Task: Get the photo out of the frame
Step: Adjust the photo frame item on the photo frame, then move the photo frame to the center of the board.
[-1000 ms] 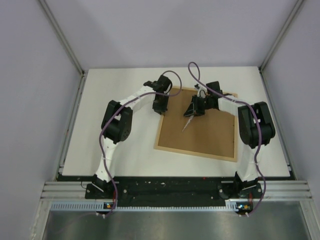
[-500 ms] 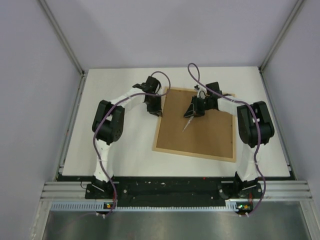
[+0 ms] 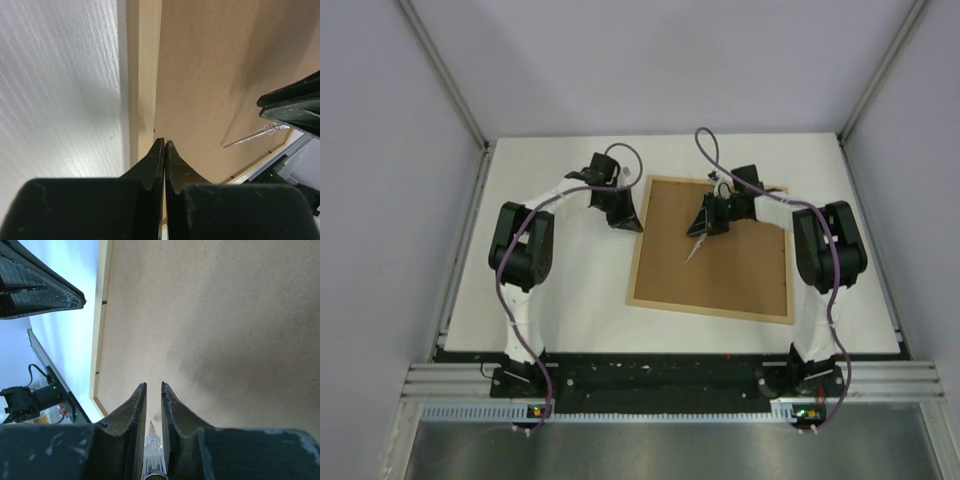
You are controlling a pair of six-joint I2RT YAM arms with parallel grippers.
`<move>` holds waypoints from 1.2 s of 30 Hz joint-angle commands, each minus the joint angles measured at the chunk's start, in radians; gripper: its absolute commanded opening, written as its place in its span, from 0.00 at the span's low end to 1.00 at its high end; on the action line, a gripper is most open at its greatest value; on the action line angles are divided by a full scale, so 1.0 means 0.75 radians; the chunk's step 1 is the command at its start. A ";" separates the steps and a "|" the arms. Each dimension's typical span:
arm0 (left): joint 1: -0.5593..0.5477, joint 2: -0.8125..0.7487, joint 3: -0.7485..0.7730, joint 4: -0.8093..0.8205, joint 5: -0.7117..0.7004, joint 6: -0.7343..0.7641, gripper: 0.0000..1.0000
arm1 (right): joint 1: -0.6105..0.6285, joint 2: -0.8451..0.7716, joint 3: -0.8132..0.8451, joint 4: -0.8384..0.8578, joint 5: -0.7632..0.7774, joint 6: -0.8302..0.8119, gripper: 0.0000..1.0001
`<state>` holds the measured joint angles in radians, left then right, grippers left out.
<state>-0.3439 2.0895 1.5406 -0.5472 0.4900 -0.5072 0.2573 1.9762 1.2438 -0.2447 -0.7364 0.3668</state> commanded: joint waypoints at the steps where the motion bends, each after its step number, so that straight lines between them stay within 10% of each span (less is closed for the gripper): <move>1: 0.027 -0.090 0.083 0.006 0.048 0.026 0.06 | -0.036 -0.011 0.074 0.058 -0.079 -0.004 0.00; 10: 0.039 0.102 0.439 -0.183 -0.150 0.181 0.43 | -0.087 0.016 0.270 0.128 -0.045 0.083 0.00; 28: -0.030 0.255 0.421 -0.125 -0.052 0.083 0.41 | -0.085 0.104 0.344 0.386 0.131 0.313 0.00; 36: -0.061 0.106 0.165 -0.068 -0.291 -0.003 0.22 | -0.085 0.108 0.324 0.398 0.158 0.321 0.00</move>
<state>-0.3748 2.2543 1.7584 -0.5926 0.3809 -0.4664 0.1940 2.0678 1.4918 0.0090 -0.6331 0.5968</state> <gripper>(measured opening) 0.255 0.146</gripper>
